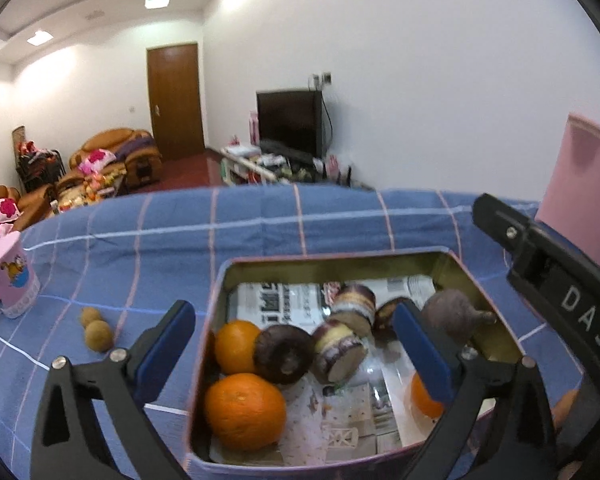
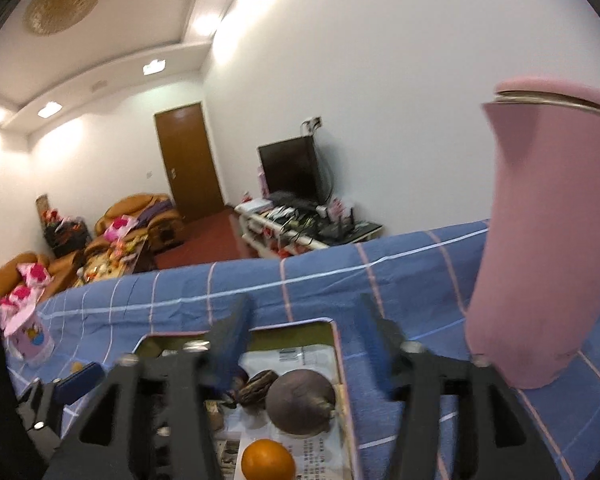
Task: Organize fruits
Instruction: 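Open the left tool to drop its dark fruit while the right tool releases its fruit, then move both tools back toward the two small tan round fruits on the cloth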
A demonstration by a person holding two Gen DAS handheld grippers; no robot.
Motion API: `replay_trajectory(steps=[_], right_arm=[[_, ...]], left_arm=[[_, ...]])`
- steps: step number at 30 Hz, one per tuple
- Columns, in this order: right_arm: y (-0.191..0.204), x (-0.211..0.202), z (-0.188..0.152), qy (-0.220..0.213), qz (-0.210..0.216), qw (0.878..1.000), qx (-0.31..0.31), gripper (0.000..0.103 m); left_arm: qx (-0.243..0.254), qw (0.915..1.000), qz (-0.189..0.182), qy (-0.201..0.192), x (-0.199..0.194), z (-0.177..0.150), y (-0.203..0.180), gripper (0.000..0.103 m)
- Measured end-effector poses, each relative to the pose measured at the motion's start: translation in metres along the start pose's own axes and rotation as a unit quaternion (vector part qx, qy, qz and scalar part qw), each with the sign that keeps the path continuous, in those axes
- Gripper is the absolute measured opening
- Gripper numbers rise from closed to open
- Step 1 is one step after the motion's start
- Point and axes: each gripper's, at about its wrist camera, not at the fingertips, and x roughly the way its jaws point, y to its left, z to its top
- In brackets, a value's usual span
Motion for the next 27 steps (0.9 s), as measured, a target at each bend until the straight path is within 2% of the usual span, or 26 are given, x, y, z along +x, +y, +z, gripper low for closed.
replay_trajectory(steps=[3,5,10,14,16,19,22,27], right_arm=[[-0.004,-0.012,-0.002,-0.054,-0.008,0.998,0.012,0.076],[0.002,-0.015,-0.006,-0.072,-0.022,0.997,-0.005,0.079],[0.011,-0.012,-0.009,-0.06,-0.015,0.998,-0.021,0.079],[0.011,-0.017,-0.011,-0.061,-0.021,0.998,-0.016,0.079],[0.007,-0.023,-0.01,-0.068,-0.034,0.997,-0.011,0.079],[-0.006,-0.037,-0.01,-0.091,-0.076,0.993,0.017,0.079],[-0.022,-0.042,-0.012,-0.084,-0.1,0.99,0.056,0.079],[-0.026,-0.049,-0.018,-0.066,-0.103,0.989,0.08,0.079]], left_arm=[[0.0,0.9996,0.014,-0.025,-0.009,0.002,0.008,0.103],[0.002,0.9991,0.022,-0.035,-0.014,0.002,0.012,0.103],[0.005,0.9982,0.045,-0.04,-0.012,0.0,0.022,0.103],[0.001,0.9983,0.048,-0.033,-0.012,-0.002,0.033,0.103],[0.001,0.9979,0.057,-0.033,-0.013,-0.003,0.043,0.103],[-0.01,0.9974,0.066,-0.029,-0.015,-0.006,0.061,0.103],[-0.021,0.9963,0.078,-0.028,-0.016,-0.007,0.081,0.103],[-0.022,0.9946,0.096,-0.031,-0.019,-0.009,0.106,0.103]])
